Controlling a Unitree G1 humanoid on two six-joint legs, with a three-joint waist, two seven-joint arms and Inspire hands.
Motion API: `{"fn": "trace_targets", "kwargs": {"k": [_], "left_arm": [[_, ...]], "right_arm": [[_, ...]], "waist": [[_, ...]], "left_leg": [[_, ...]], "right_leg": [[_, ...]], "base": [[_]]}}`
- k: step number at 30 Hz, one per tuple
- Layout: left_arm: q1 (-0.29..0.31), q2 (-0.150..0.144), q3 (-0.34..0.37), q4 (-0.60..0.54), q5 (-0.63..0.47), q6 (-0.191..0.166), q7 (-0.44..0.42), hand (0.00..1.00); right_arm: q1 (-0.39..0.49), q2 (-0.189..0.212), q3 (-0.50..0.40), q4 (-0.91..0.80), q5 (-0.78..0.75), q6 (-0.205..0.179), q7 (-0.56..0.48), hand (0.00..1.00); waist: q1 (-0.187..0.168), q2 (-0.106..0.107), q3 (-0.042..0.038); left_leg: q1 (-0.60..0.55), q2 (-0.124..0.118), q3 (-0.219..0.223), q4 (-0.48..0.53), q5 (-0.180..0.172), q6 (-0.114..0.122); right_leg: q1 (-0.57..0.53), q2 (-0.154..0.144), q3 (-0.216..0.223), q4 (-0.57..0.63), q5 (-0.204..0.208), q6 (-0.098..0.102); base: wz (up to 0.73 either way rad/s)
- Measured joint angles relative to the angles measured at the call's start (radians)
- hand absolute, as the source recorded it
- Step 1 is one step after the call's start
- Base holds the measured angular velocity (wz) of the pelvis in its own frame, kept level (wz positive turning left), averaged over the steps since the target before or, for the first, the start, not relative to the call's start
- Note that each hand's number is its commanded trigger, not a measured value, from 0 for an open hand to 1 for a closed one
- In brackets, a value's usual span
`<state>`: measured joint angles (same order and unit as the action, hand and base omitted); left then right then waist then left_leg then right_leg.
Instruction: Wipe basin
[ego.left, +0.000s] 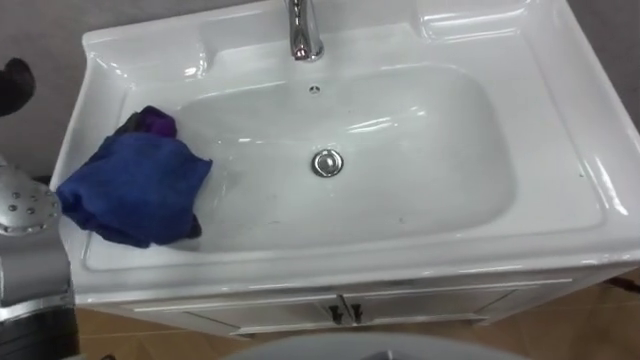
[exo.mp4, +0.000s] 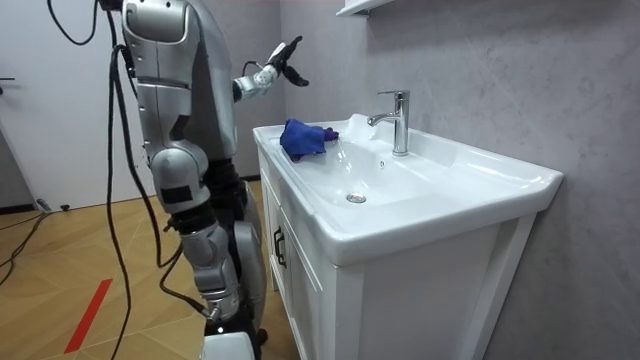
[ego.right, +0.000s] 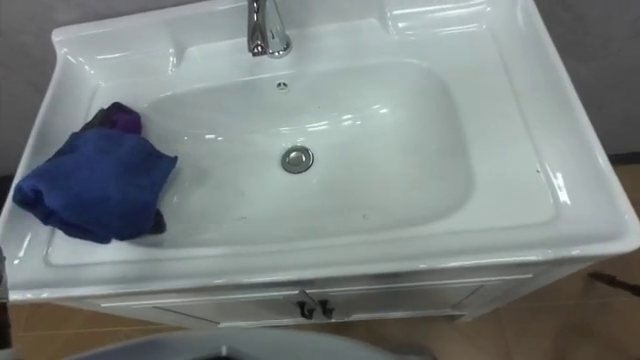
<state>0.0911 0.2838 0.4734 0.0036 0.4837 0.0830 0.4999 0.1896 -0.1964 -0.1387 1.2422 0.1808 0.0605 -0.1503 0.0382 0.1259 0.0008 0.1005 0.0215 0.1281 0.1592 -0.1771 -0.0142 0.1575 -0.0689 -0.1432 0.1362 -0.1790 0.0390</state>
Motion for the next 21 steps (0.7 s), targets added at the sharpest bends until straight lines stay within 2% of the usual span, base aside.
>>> {"fn": "trace_targets", "kwargs": {"k": [2,4,7,10,12,14,18,21], "left_arm": [[0.019,0.002,0.034,0.060,-0.001,0.002,0.000,0.00],[0.045,0.012,0.087,0.127,-0.018,0.002,0.001,0.00],[0.073,0.016,0.143,0.148,-0.043,0.002,0.034,0.00],[0.083,0.017,0.203,0.167,-0.057,0.002,0.060,0.00],[0.096,0.017,0.232,0.185,-0.062,0.003,0.077,0.00],[0.123,0.018,0.240,0.195,-0.085,0.003,0.098,0.00],[0.168,0.018,0.240,0.265,-0.212,0.006,0.126,0.00],[0.215,0.016,0.226,0.320,-0.284,0.005,0.127,0.00]], "right_arm": [[-0.002,-0.005,-0.008,0.000,-0.010,0.005,0.000,0.00],[0.011,-0.011,-0.023,-0.009,-0.027,0.007,0.000,0.00],[0.014,-0.022,-0.022,-0.013,-0.058,0.028,0.000,0.00],[0.015,-0.023,-0.022,-0.037,-0.084,0.027,0.000,0.00],[0.011,-0.026,-0.022,-0.040,-0.110,0.027,0.000,0.00],[0.007,-0.027,-0.022,-0.042,-0.112,0.026,0.000,0.00],[-0.005,-0.040,0.000,-0.049,-0.113,0.031,0.020,0.00],[-0.007,-0.039,0.010,-0.072,-0.111,0.039,0.024,0.00]], "waist": [[0.002,0.010,-0.0051],[0.026,0.019,-0.0076],[0.056,0.014,-0.0075],[0.101,0.006,-0.0097],[0.112,0.005,-0.0109],[0.114,0.003,-0.0103],[0.147,0.000,-0.0110],[0.144,-0.008,-0.0110]], "left_leg": [[-0.001,-0.001,-0.004,0.002,0.000,0.000],[0.000,-0.001,-0.005,0.005,-0.001,-0.001],[-0.001,-0.001,-0.016,0.006,-0.001,-0.001],[-0.003,-0.002,-0.025,0.006,0.000,-0.002],[-0.005,-0.004,-0.034,0.007,0.000,-0.001],[-0.009,-0.011,-0.050,0.008,0.000,-0.001],[-0.015,-0.017,-0.054,0.008,0.000,-0.001],[-0.020,-0.019,-0.066,0.008,0.000,-0.001]], "right_leg": [[-0.001,-0.001,-0.006,-0.002,-0.002,-0.001],[-0.003,-0.001,-0.007,0.000,-0.006,-0.003],[-0.001,-0.001,-0.015,0.000,-0.007,-0.003],[0.003,-0.002,-0.024,-0.001,-0.007,-0.003],[0.004,-0.004,-0.034,-0.002,-0.008,-0.002],[0.009,-0.008,-0.051,-0.001,-0.013,0.001],[0.007,-0.013,-0.058,0.000,-0.019,0.002],[0.007,-0.014,-0.072,0.000,-0.019,0.003]], "base": [[0.06],[0.02],[0.07],[0.07],[0.14],[0.25],[0.07],[0.11]]}}
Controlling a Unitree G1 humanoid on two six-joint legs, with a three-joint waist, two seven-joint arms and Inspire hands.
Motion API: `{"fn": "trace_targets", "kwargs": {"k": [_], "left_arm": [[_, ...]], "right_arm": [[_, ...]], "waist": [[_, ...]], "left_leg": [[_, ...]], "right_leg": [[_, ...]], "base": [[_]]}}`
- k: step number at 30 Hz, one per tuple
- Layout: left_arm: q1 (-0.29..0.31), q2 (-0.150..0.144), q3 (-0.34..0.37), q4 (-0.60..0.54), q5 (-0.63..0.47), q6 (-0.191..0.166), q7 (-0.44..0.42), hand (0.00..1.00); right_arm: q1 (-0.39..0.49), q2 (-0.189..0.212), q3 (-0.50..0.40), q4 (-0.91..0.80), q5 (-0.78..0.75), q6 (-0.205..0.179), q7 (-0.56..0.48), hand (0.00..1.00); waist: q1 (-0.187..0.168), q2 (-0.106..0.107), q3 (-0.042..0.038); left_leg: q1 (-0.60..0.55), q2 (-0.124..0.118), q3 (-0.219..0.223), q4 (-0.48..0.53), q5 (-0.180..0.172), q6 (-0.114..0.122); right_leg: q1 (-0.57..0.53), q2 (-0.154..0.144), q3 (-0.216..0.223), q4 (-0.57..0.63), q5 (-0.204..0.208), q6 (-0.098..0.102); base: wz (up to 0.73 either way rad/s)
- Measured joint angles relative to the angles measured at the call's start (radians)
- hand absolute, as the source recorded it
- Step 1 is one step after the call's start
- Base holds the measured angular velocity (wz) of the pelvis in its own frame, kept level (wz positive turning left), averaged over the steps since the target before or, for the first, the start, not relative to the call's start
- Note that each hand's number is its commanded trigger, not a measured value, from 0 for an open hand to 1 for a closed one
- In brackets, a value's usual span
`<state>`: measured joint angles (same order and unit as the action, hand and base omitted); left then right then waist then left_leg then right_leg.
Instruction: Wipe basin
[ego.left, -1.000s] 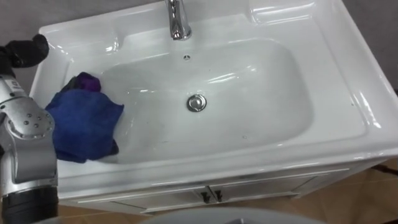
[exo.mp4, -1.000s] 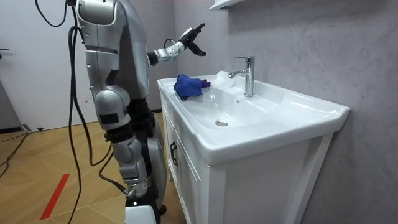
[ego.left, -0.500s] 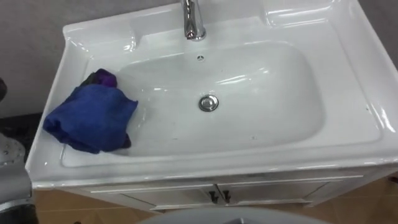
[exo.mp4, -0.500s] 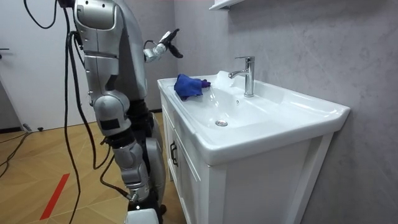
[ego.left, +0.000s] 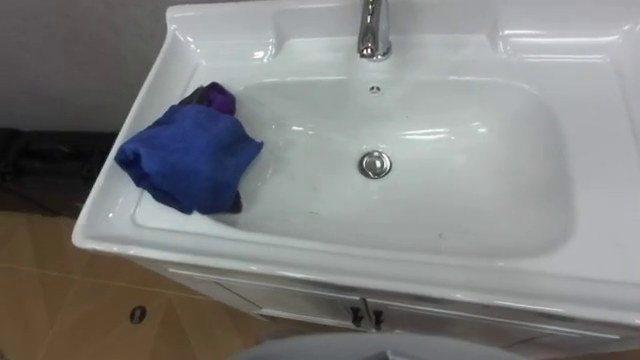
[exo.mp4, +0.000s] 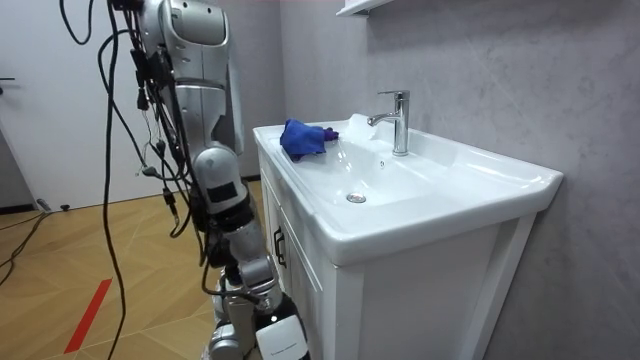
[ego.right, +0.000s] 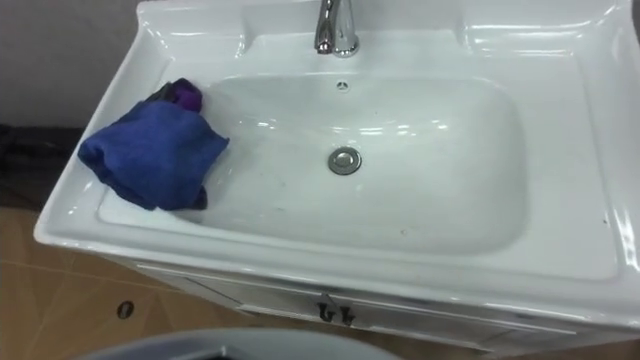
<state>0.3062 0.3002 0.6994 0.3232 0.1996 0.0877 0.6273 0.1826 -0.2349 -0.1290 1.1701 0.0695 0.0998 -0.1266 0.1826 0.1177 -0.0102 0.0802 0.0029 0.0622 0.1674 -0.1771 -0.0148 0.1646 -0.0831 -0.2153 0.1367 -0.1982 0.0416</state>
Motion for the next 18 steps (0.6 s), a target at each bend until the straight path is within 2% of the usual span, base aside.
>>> {"fn": "trace_targets", "kwargs": {"k": [2,4,5,7,12,16,18], "left_arm": [[0.034,-0.009,-0.028,0.056,-0.041,-0.004,0.010,0.00],[0.079,-0.043,-0.088,0.124,-0.106,-0.007,0.011,0.00],[0.082,-0.052,-0.106,0.140,-0.130,-0.007,0.011,0.00],[0.102,-0.085,-0.192,0.224,-0.204,-0.008,0.007,0.00],[0.117,-0.105,-0.324,0.369,-0.340,-0.019,-0.027,0.00],[0.106,-0.125,-0.385,0.495,-0.350,-0.024,-0.055,0.00],[0.101,-0.130,-0.390,0.542,-0.345,-0.025,-0.071,0.00]], "right_arm": [[-0.013,-0.001,0.000,0.000,0.000,-0.001,-0.002,0.00],[-0.015,-0.001,0.019,0.005,0.008,0.003,-0.003,0.00],[-0.015,-0.001,0.030,0.005,0.015,0.002,-0.003,0.00],[-0.015,0.001,0.043,0.010,0.018,0.003,-0.002,0.00],[-0.033,0.003,0.049,0.042,0.041,0.001,-0.002,0.00],[-0.042,0.004,0.039,0.062,0.046,-0.017,-0.007,0.00],[-0.041,0.004,0.037,0.073,0.043,-0.017,-0.015,0.00]], "waist": [[-0.009,-0.003,0.0009],[-0.011,-0.016,0.0018],[-0.015,-0.020,0.0030],[-0.020,-0.035,0.0047],[-0.037,-0.070,0.0102],[-0.074,-0.073,0.0116],[-0.088,-0.072,0.0115]], "left_leg": [[-0.001,-0.002,-0.010,0.000,0.000,0.000],[0.003,-0.005,-0.013,0.000,0.000,0.000],[0.002,-0.005,-0.014,0.001,0.000,0.000],[0.000,-0.006,-0.024,0.003,0.000,0.000],[0.004,-0.007,-0.035,0.009,-0.001,0.000],[0.003,-0.008,-0.036,0.016,-0.005,0.001],[0.004,-0.007,-0.035,0.015,-0.005,0.001]], "right_leg": [[0.005,-0.001,-0.010,-0.001,-0.001,0.001],[0.010,-0.004,-0.013,-0.002,-0.009,0.003],[0.011,-0.004,-0.014,-0.002,-0.009,0.003],[0.015,-0.005,-0.026,-0.001,-0.009,0.003],[0.026,-0.005,-0.034,-0.002,-0.015,0.002],[0.029,-0.006,-0.035,0.000,-0.015,0.002],[0.030,-0.006,-0.036,0.001,-0.015,0.002]], "base": [[0.14],[0.07],[0.08],[0.13],[0.07],[0.00],[0.00]]}}
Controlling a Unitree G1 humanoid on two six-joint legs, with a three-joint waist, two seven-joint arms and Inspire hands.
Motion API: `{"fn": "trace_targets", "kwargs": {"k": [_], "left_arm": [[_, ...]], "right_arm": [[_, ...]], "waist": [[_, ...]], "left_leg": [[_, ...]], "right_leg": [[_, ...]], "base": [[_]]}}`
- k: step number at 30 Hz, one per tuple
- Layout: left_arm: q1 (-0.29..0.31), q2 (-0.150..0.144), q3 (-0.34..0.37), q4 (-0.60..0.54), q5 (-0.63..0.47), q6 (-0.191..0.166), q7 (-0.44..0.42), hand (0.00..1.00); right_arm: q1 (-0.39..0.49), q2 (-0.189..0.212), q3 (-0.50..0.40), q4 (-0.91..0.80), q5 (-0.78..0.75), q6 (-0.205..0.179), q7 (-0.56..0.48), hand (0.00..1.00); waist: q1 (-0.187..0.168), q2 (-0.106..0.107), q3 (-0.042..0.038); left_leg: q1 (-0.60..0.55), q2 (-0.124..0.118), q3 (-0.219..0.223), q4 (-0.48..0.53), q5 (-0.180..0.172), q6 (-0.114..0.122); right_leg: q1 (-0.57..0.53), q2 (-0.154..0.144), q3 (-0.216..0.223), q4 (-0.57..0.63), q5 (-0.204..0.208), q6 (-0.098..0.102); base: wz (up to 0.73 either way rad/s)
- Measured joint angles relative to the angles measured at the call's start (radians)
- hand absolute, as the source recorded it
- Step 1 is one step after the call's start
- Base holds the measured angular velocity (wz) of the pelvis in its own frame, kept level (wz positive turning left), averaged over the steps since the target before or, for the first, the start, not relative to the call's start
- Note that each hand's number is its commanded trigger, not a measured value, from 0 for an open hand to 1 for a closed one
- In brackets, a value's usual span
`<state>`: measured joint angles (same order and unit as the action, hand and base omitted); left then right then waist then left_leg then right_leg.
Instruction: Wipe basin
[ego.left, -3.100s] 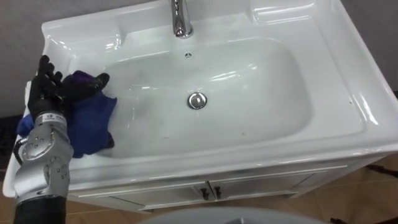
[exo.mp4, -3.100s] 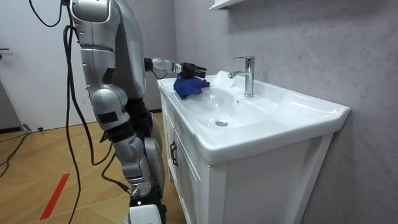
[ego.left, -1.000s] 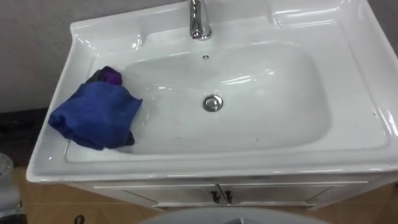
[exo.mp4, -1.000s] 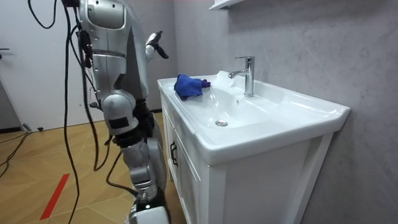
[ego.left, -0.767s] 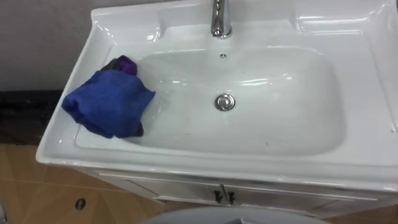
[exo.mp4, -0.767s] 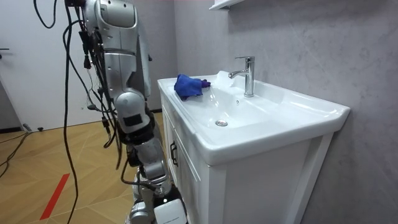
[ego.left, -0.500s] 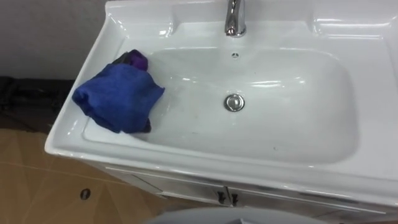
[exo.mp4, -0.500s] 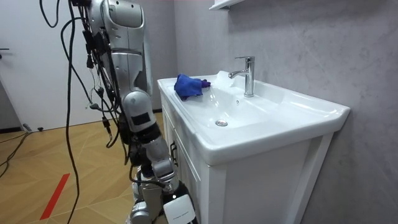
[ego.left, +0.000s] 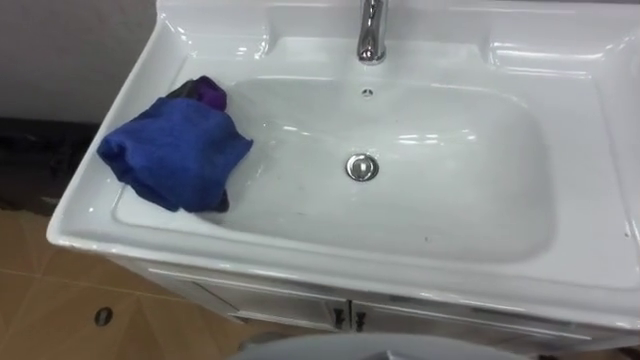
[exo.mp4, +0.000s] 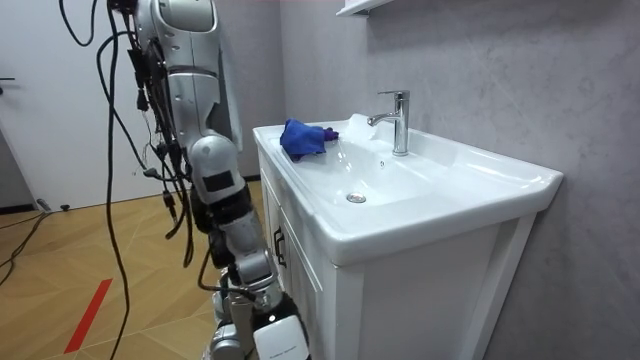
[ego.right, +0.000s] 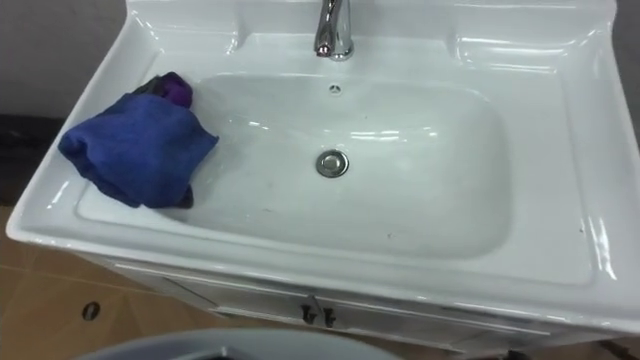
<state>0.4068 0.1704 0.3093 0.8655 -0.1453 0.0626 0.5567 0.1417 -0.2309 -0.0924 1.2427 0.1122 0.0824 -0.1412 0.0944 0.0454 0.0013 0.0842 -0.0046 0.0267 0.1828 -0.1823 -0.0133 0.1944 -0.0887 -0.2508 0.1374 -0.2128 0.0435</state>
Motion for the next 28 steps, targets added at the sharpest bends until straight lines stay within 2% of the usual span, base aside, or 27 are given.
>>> {"fn": "trace_targets", "kwargs": {"k": [6,10,12,16,22,24,28], "left_arm": [[-0.008,-0.011,-0.038,0.095,0.046,-0.001,-0.051,0.00],[-0.013,-0.038,-0.041,0.148,0.103,0.002,-0.102,0.00],[-0.019,-0.042,-0.060,0.173,0.121,0.005,-0.131,0.00],[-0.049,-0.045,-0.086,0.214,0.182,0.032,-0.205,0.00],[-0.094,-0.046,-0.176,0.216,0.206,0.062,-0.300,0.00],[-0.102,-0.046,-0.194,0.217,0.206,0.067,-0.320,0.00],[-0.123,-0.049,-0.217,0.218,0.206,0.098,-0.370,0.00]], "right_arm": [[0.020,0.000,0.001,0.027,-0.005,0.001,-0.001,0.00],[0.017,0.010,0.001,0.048,-0.044,0.006,0.000,0.00],[0.022,0.016,0.004,0.057,-0.048,0.007,0.003,0.00],[0.027,0.035,0.008,0.067,-0.051,0.019,0.024,0.00],[0.015,0.048,0.035,0.076,-0.079,0.051,0.059,0.00],[0.013,0.052,0.044,0.081,-0.079,0.053,0.061,0.00],[0.004,0.062,0.071,0.081,-0.088,0.084,0.070,0.00]], "waist": [[-0.023,-0.005,-0.0004],[-0.038,-0.019,-0.0019],[-0.044,-0.023,-0.0006],[-0.061,-0.042,0.0017],[-0.082,-0.044,0.0007],[-0.089,-0.046,0.0007],[-0.090,-0.052,0.0012]], "left_leg": [[0.025,0.004,0.025,-0.016,0.000,0.000],[0.032,0.007,0.048,-0.019,-0.003,0.001],[0.034,0.007,0.053,-0.016,-0.007,0.002],[0.033,0.007,0.055,-0.016,-0.007,0.002],[0.036,0.008,0.060,-0.014,-0.010,0.003],[0.041,0.008,0.062,-0.015,-0.010,0.003],[0.046,0.009,0.072,-0.016,-0.014,0.003]], "right_leg": [[-0.001,-0.001,0.024,0.014,-0.003,0.002],[-0.002,-0.001,0.040,0.015,-0.004,0.002],[-0.001,-0.001,0.046,0.014,-0.004,0.002],[-0.002,0.000,0.052,0.014,-0.004,0.002],[-0.003,0.000,0.057,0.016,-0.004,0.002],[-0.003,-0.001,0.058,0.016,-0.004,0.003],[-0.005,0.000,0.069,0.015,-0.005,0.003]], "base": [[-0.12],[-0.15],[-0.09],[-0.01],[-0.02],[-0.05],[-0.08]]}}
